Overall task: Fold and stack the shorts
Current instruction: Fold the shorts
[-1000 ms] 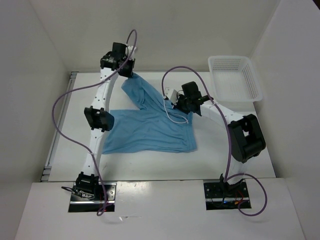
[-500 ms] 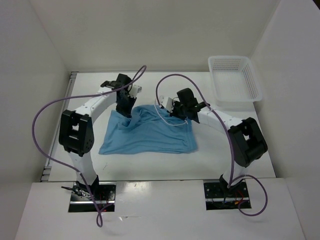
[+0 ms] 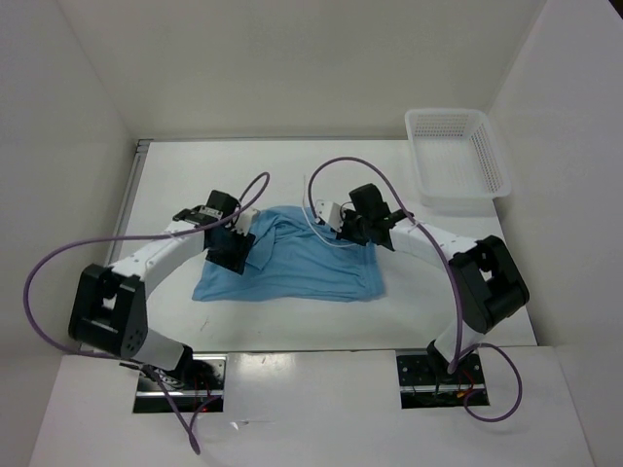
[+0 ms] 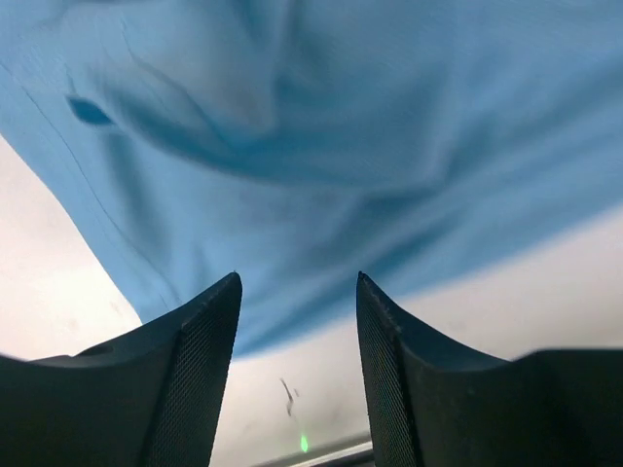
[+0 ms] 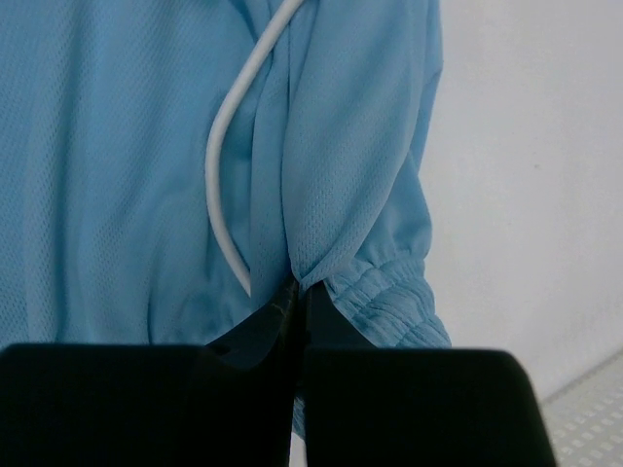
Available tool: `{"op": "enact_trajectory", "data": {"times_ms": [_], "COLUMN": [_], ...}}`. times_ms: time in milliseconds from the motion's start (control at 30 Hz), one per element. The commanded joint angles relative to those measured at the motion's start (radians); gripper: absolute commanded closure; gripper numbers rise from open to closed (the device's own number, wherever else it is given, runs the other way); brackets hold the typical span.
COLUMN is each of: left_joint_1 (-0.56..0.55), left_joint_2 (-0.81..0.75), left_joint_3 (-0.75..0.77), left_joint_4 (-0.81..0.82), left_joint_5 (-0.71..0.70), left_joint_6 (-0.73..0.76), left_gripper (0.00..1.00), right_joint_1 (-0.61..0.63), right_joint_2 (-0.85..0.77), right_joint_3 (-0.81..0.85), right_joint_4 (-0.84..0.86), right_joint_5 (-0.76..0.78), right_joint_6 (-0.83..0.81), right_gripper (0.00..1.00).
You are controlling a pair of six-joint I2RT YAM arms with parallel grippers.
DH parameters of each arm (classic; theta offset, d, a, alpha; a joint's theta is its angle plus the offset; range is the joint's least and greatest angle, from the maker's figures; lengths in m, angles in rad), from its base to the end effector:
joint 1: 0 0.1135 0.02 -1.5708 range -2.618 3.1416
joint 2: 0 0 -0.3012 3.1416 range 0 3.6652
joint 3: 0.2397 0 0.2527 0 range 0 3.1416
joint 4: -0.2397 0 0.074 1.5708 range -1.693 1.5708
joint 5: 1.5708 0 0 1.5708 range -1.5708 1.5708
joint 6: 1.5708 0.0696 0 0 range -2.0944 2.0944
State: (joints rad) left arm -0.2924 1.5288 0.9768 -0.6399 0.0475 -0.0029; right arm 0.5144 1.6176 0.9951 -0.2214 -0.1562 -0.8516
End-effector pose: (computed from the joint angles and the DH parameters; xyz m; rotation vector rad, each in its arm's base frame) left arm 0.2872 -0.0899 0.2035 0.4121 2.7394 -0.1432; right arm 0.3110 0.1882 0.2133 -1.5703 1.8168 0.0320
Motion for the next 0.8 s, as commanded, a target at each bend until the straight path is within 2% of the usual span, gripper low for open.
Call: {"op": "enact_trajectory", "data": {"times_ms": [0, 67, 100, 167, 233, 333, 633, 767], "left_joint_1": [-0.017, 0.001, 0.043, 0.085, 0.148, 0.188, 0.188, 0.188], "left_joint_2": [-0.127, -0.108, -0.078, -0.026, 0.092, 0.234, 0.324, 0.314], "left_joint_3": [0.013, 0.083, 0.114, 0.199, 0.275, 0.402, 0.376, 0.376], "left_joint_4": [-0.043, -0.057, -0.043, 0.077, 0.123, 0.114, 0.024, -0.046], "left_joint_5": [0.097, 0.13, 0.15, 0.128, 0.112, 0.121, 0.183, 0.342], "left_joint_6": [0.003, 0.003, 0.003, 0.003, 0.003, 0.003, 0.003, 0.003], "left_gripper": [0.41, 0.41, 0.41, 0.41, 0.46, 0.46, 0.45, 0.43], "right_joint_1": [0.009, 0.009, 0.009, 0.009, 0.009, 0.009, 0.009, 0.009], "right_joint_2": [-0.045, -0.045, -0.045, -0.045, -0.045, -0.036, -0.025, -0.016], "right_joint_3": [-0.033, -0.033, -0.033, -0.042, -0.042, -0.042, -0.042, -0.042], "right_joint_4": [0.031, 0.04, 0.04, 0.04, 0.04, 0.03, 0.03, 0.03], "right_joint_5": [0.006, 0.006, 0.017, 0.017, 0.017, 0.017, 0.027, 0.037], "right_joint_6": [-0.027, -0.027, -0.027, -0.027, -0.027, -0.027, -0.027, -0.036], "right_gripper": [1.0, 1.0, 1.0, 1.0, 1.0, 1.0, 1.0, 1.0]}}
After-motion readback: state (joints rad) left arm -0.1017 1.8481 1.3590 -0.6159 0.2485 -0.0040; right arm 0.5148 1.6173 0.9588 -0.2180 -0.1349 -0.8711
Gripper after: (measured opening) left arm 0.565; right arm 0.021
